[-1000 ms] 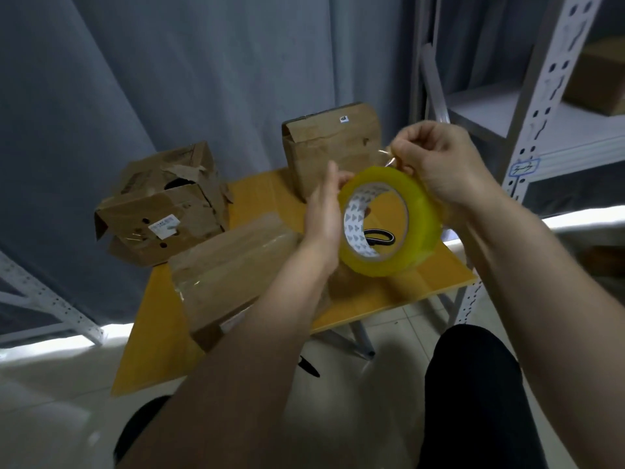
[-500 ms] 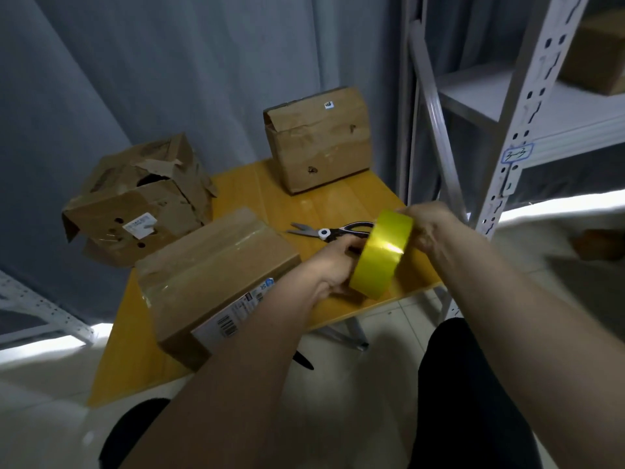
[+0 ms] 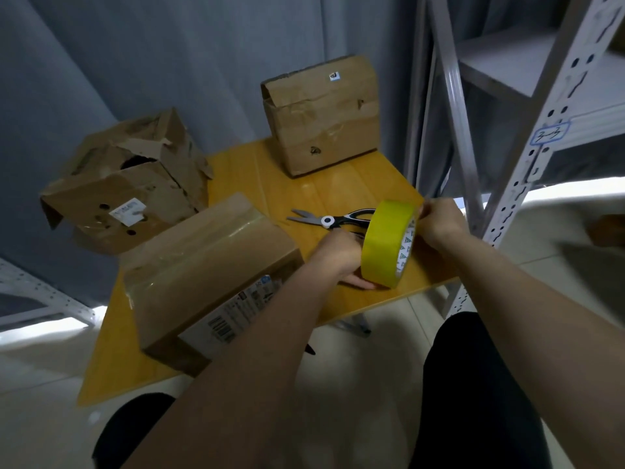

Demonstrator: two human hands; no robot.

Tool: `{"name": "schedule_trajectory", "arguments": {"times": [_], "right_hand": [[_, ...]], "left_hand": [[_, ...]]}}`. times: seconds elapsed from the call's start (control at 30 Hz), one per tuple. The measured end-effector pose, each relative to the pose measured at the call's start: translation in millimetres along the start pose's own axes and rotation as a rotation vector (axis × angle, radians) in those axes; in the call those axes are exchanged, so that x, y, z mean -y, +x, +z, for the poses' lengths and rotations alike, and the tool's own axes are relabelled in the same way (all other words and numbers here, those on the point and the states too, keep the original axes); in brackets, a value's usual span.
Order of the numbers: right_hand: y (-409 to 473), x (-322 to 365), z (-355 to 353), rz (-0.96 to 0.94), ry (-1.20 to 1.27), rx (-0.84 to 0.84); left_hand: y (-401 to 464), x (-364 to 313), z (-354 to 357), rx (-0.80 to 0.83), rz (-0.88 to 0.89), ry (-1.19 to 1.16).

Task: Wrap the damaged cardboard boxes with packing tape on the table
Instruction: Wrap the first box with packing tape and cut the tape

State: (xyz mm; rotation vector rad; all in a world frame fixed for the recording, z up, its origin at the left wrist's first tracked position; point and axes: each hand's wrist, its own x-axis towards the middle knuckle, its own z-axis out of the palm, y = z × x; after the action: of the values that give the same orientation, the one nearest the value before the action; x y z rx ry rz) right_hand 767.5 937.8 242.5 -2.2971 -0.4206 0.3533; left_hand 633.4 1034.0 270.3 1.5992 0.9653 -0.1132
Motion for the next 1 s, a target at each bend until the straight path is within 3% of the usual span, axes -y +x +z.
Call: {"name": "schedule_trajectory", "arguments": {"times": [0.07, 0.13, 0.2, 0.3, 0.43, 0.53, 0.6, 0.83, 0.9, 1.0], "right_hand": [[2.0, -2.8, 1.8, -0.025, -0.055, 0.017], [6.8, -11.0, 3.2, -0.006, -0.189, -0.024], [10.4, -18.5, 2.0, 0.098, -0.272, -0.030], [13.6, -18.7, -2.6, 0.218, -0.184, 0.045], [10.2, -13.3, -6.2, 0.225, 0.014, -0.009], [2.0, -1.1, -13.3, 0.169, 0.364, -0.023], [-4.3, 15.1, -19.6, 0.095, 0.457, -0.007], [-28.4, 79.0, -28.4, -0.251, 0.187, -0.129], [-40.2, 95.1, -21.3, -0.360, 0.204, -0.154], [-65.0, 120.8, -5.7, -0.487, 0.298, -0.131]], "left_hand": [[-0.2, 2.2, -5.0, -0.177, 0.100, 0.175], [-9.2, 8.2, -3.3, -0.265, 0.261, 0.091], [-20.7, 15.2, 6.4, -0.225, 0.421, -0.114], [-20.6, 25.7, 20.5, -0.120, 0.621, 0.022], [-15.4, 22.1, 11.5, -0.190, 0.678, 0.115], [-17.5, 20.7, 7.0, -0.173, 0.663, 0.208], [-20.9, 20.7, 9.3, -0.215, 0.646, 0.306], [-64.6, -0.7, -0.9, -0.297, 0.650, 0.678], [-88.0, -5.8, -11.6, -0.439, 0.747, 0.859], [-117.5, -5.3, -51.2, -0.659, 0.789, 0.851]]}}
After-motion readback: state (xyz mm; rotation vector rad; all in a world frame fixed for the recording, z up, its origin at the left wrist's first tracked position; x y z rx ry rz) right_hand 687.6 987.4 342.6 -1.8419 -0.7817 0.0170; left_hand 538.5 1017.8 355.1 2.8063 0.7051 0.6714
